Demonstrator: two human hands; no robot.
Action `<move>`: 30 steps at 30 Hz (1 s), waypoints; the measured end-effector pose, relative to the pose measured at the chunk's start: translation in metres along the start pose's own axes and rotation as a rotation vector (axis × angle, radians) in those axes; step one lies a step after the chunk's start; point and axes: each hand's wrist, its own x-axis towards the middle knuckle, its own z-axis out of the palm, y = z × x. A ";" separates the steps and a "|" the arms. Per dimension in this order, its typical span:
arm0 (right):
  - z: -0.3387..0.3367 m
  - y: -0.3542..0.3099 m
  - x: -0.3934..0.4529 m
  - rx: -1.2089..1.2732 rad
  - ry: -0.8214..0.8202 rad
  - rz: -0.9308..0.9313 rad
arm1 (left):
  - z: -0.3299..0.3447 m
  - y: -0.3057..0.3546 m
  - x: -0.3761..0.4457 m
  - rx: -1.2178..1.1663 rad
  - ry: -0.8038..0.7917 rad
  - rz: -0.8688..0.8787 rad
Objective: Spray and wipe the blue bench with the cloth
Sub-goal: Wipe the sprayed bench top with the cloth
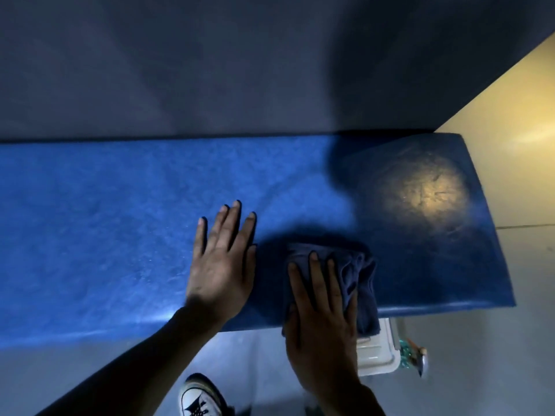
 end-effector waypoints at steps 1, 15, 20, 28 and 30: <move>0.000 0.000 0.006 -0.009 -0.013 -0.012 | 0.002 0.000 -0.001 0.042 -0.012 0.014; -0.018 -0.019 0.176 0.088 -0.011 -0.113 | 0.011 -0.001 -0.001 0.110 0.051 0.035; -0.033 -0.024 0.243 0.070 -0.126 -0.102 | 0.015 -0.003 -0.001 0.094 0.048 0.045; -0.036 -0.026 0.236 -0.005 -0.072 -0.132 | 0.014 -0.003 -0.001 -0.027 0.069 0.050; -0.032 -0.029 0.217 -0.038 -0.043 -0.116 | 0.011 -0.005 -0.001 -0.085 0.077 0.039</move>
